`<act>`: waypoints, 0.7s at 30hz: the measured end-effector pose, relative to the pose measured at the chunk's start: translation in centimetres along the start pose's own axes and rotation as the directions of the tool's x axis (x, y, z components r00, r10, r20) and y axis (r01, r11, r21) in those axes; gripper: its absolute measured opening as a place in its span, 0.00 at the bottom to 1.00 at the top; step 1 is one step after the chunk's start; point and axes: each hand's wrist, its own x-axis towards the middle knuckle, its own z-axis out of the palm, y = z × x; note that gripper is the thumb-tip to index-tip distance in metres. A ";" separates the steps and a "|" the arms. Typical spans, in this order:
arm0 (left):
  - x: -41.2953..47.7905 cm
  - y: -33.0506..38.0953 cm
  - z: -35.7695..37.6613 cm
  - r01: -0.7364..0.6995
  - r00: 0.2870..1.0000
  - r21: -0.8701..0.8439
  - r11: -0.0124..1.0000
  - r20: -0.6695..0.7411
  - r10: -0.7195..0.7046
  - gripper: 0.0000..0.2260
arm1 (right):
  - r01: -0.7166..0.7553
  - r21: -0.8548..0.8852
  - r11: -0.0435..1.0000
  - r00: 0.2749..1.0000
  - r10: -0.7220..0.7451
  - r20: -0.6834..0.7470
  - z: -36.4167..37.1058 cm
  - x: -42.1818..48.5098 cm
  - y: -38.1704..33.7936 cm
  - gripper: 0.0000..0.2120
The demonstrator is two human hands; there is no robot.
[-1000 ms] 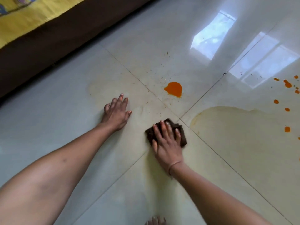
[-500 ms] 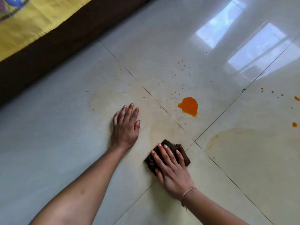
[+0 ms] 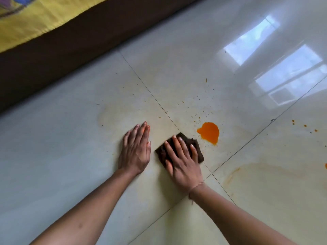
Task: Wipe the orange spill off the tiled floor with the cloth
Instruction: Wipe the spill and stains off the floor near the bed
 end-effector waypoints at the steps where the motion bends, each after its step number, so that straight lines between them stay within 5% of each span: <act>1: 0.0 0.0 0.1 0.003 1.000 0.005 1.000 0.001 -0.003 0.25 | 0.024 0.010 1.000 1.000 -0.024 0.007 -0.2 0.7 1.0 0.27; 6: 0.0 0.0 0.7 -0.015 0.999 0.031 0.999 -0.043 0.017 0.25 | -0.123 0.020 0.992 0.992 0.123 -0.008 -2.3 14.4 1.3 0.28; 12: -0.1 0.1 0.4 0.006 1.000 0.031 1.000 -0.009 -0.006 0.25 | 0.013 0.043 0.999 1.000 -0.013 -0.008 -1.1 4.1 1.4 0.27; 18: 0.0 0.0 0.9 0.005 1.000 0.036 0.999 -0.030 -0.004 0.25 | -0.160 0.058 0.985 0.987 0.160 -0.001 -2.5 18.1 -0.1 0.30; 21: 0.0 0.0 0.6 0.006 0.999 0.022 1.000 -0.048 -0.005 0.25 | 0.019 0.024 1.000 1.000 -0.018 -0.021 -1.6 13.2 -0.2 0.28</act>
